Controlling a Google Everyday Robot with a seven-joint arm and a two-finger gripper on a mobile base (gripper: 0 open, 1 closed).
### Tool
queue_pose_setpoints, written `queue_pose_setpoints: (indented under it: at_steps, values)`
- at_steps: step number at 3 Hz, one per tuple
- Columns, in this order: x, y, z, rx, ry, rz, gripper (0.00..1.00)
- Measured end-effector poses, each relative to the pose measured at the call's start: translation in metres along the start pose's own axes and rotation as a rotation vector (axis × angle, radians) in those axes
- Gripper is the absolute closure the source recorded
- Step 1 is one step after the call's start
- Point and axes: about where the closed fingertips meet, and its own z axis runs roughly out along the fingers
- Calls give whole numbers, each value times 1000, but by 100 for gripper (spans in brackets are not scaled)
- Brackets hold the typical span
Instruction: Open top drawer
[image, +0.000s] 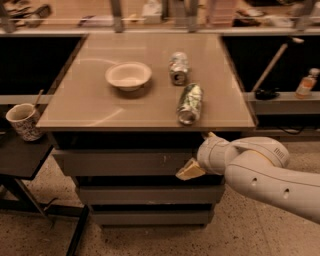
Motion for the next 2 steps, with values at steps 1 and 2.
queue_pose_setpoints:
  at_steps: [1, 2]
  values:
    - [2, 2, -1, 0, 0, 0, 0]
    - [-8, 9, 2, -11, -22, 1, 0]
